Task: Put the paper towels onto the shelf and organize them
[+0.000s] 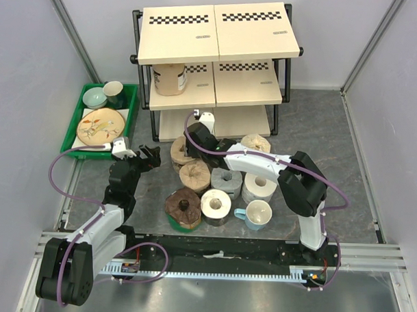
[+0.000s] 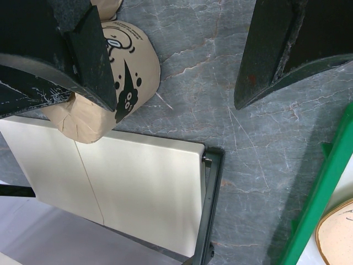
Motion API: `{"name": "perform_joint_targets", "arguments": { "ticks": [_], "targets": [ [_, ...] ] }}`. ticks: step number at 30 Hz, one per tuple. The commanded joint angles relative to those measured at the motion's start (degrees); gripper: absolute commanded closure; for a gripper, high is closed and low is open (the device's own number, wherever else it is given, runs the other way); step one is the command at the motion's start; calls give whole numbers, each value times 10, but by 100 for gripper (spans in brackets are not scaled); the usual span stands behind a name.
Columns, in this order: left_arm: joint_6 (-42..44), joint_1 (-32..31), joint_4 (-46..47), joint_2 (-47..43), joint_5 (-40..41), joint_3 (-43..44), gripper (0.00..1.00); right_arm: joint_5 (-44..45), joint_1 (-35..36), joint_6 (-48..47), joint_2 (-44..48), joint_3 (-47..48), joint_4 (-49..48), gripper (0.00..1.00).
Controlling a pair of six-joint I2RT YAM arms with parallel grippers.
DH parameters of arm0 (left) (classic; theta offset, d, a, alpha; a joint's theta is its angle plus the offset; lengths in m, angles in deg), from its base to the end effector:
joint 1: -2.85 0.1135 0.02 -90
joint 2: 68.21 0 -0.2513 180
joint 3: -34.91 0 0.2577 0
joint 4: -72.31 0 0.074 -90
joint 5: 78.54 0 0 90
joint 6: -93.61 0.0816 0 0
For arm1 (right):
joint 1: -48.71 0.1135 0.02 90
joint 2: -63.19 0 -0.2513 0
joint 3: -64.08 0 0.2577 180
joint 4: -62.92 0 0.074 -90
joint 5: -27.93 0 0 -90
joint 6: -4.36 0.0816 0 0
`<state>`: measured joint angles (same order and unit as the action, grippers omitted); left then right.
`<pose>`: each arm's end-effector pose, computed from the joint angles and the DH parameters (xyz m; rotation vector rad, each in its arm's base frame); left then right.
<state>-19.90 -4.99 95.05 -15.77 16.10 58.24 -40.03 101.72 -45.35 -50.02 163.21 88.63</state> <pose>0.2449 -0.0271 0.1701 -0.2914 1.6679 -0.3430 0.3157 0.3681 0.1860 -0.0449 2.2452 0.4630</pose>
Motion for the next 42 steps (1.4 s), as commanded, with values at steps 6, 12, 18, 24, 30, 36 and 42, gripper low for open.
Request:
{"name": "perform_joint_targets", "arguments": {
  "ticks": [6, 12, 18, 24, 30, 36, 42],
  "targets": [
    [-12, 0, 27, -9, 14, -5, 6, 0, -2, -7, 9, 15, 1, 63],
    [-12, 0, 28, -9, 15, -6, 6, 20, -2, -18, 55, 9, 0, 68],
    [-12, 0, 28, -10, 16, -6, 6, 28, -2, -43, 100, 37, 10, 68],
    [-12, 0, 29, -11, 15, -6, 6, 14, -2, -54, 138, 63, 28, 68],
    [-12, 0, 30, -11, 15, -7, 6, 12, -2, -57, 185, 68, 29, 69],
    [-12, 0, 30, -11, 16, -7, 6, 73, -2, -80, 224, 89, 27, 69],
    [-12, 0, 30, -11, 16, -7, 6, 147, -2, -124, 215, 139, 25, 69]
  ]
}}
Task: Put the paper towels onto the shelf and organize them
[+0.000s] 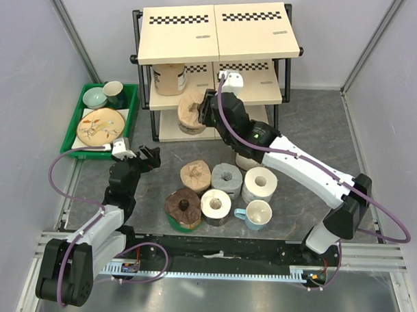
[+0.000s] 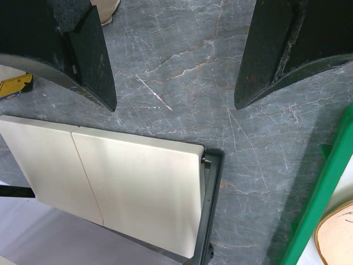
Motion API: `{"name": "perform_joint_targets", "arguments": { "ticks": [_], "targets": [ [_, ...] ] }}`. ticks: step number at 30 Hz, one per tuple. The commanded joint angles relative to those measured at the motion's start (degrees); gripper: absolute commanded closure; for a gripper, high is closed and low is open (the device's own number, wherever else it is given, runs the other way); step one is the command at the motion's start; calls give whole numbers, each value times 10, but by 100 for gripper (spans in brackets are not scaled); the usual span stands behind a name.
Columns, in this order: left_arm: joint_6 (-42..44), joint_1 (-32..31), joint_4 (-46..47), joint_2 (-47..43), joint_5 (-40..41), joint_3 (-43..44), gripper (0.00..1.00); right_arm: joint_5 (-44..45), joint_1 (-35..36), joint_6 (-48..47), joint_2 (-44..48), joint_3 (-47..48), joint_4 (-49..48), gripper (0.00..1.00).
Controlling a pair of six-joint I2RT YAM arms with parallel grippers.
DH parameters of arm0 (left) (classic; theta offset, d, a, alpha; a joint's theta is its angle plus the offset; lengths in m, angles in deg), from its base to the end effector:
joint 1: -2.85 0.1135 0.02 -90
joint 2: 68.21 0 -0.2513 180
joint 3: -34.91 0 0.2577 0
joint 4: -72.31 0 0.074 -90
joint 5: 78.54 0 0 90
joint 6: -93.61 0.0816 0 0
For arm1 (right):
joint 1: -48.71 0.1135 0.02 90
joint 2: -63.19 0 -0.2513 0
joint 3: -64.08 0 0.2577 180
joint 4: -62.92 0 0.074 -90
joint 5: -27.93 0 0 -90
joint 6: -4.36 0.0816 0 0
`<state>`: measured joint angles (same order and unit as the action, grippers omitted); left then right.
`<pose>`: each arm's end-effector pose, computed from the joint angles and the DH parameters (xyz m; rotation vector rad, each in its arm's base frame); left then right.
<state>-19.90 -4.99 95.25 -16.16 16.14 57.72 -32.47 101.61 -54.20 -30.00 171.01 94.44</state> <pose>0.2433 -0.0268 0.1687 -0.2918 1.6666 -0.3426 0.2869 0.3125 0.3814 0.0059 1.8743 0.5409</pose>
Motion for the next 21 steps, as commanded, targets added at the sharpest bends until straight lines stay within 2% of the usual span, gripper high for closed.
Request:
{"name": "perform_joint_targets", "arguments": {
  "ticks": [1, 8, 21],
  "targets": [
    [-12, 0, 28, -8, 16, -2, 6, 77, -2, -41, 10, 70, -34, 69],
    [-12, 0, 28, -9, 16, -2, 6, 88, -28, -67, -42, 154, -38, 69],
    [-13, 0, 26, -7, 16, -1, 6, 71, -66, -103, -136, 246, -60, 69]
  ]
}}
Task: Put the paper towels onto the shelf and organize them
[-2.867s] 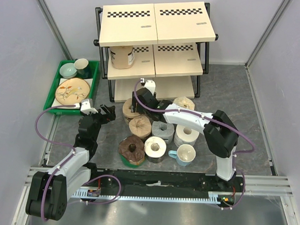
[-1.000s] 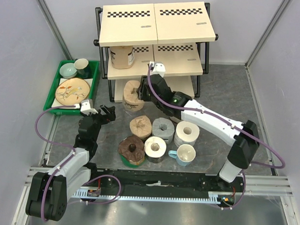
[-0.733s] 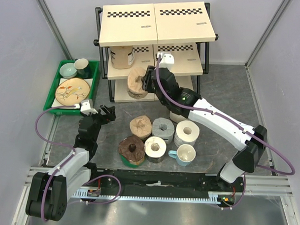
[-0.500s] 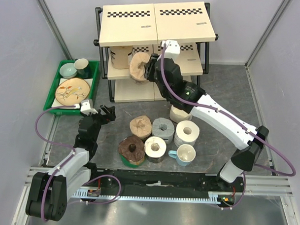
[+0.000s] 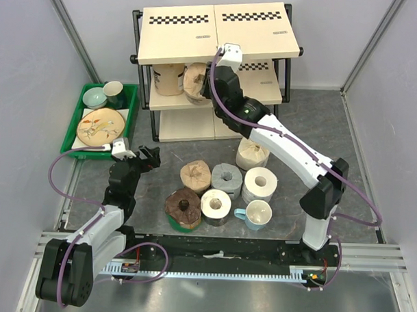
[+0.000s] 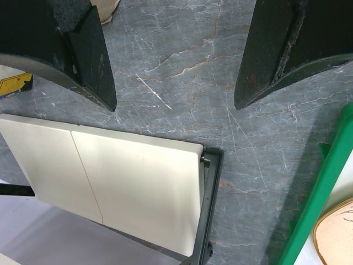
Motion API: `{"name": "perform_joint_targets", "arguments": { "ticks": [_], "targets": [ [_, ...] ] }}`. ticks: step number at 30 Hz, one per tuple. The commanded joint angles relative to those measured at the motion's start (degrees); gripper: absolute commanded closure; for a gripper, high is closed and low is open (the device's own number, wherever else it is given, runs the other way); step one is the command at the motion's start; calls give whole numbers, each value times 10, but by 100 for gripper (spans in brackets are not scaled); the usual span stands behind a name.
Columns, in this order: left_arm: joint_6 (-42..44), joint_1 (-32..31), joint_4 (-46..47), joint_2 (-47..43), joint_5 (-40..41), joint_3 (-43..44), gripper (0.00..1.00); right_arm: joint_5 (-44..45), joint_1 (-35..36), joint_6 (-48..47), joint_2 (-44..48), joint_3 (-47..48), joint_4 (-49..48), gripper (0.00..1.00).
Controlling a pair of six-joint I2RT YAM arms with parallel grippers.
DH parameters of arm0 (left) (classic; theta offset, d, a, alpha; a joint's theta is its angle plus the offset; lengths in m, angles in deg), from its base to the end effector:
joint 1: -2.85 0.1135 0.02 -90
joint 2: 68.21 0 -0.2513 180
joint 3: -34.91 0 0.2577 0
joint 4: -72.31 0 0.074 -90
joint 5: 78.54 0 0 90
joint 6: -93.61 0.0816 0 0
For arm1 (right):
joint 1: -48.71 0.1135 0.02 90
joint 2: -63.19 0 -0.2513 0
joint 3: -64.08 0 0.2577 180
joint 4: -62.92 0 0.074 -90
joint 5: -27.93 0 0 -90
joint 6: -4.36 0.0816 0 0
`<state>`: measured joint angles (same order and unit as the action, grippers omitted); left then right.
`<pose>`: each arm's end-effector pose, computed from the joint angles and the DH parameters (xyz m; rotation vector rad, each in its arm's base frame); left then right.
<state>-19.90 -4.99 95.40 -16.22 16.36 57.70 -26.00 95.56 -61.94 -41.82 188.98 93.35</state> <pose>0.2433 -0.0265 0.1692 -0.2943 1.6626 -0.3401 0.3531 0.3064 0.4183 0.1078 1.7290 0.3581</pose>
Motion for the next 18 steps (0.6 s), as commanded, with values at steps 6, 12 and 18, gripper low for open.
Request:
{"name": "perform_joint_targets", "arguments": {
  "ticks": [6, 12, 18],
  "targets": [
    [-13, 0, 25, -7, 13, -1, 6, 15, -12, -41, -44, 86, -70, 69],
    [-13, 0, 26, -7, 14, -1, 6, 24, -11, -48, -41, 54, -108, 69],
    [-13, 0, 26, -7, 13, -1, 6, 32, -11, -58, -46, 53, -120, 69]
  ]
}}
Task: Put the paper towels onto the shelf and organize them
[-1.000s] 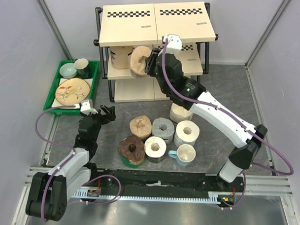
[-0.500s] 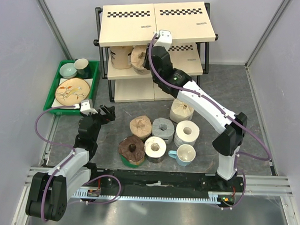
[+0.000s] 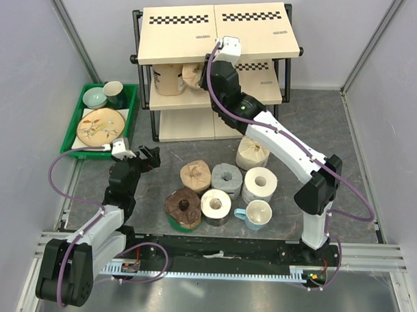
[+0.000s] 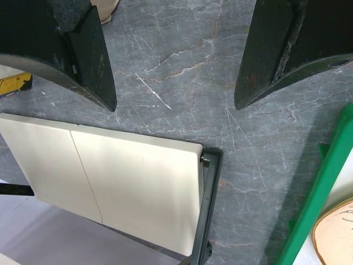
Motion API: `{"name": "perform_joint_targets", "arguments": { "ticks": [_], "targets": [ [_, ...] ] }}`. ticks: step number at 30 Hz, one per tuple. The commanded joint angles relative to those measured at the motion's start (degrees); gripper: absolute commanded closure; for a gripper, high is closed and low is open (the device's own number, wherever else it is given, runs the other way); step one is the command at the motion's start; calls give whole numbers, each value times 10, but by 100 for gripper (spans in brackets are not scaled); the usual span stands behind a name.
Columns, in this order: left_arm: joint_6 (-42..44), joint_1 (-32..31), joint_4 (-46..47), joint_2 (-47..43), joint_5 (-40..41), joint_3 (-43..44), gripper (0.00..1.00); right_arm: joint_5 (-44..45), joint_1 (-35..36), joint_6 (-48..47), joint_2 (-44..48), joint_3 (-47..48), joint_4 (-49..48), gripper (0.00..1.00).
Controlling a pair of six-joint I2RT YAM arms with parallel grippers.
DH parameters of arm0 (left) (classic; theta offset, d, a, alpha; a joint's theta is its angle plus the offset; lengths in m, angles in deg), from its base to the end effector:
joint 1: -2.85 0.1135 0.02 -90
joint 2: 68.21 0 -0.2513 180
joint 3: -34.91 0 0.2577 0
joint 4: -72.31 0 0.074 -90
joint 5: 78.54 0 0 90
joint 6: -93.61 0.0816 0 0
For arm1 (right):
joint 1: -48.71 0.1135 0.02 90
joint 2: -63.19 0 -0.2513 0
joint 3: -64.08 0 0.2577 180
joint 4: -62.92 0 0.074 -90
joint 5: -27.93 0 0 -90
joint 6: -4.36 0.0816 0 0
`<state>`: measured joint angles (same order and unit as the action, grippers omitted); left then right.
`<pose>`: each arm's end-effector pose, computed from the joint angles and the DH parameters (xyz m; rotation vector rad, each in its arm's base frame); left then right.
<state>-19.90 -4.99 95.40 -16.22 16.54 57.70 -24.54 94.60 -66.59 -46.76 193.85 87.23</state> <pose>0.2433 -0.0262 0.1693 -0.2966 1.6619 -0.3375 0.3743 0.3147 0.4262 0.1151 1.6390 0.3287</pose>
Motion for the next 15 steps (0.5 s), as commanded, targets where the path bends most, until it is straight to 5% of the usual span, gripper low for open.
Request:
{"name": "perform_joint_targets", "arguments": {
  "ticks": [1, 15],
  "targets": [
    [-13, 0, 25, -6, 12, -1, 6, 17, -2, -12, 1, 5, -59, 69],
    [-13, 0, 25, -6, 12, 0, 6, 16, -2, -16, 25, -78, -124, 69]
  ]
}}
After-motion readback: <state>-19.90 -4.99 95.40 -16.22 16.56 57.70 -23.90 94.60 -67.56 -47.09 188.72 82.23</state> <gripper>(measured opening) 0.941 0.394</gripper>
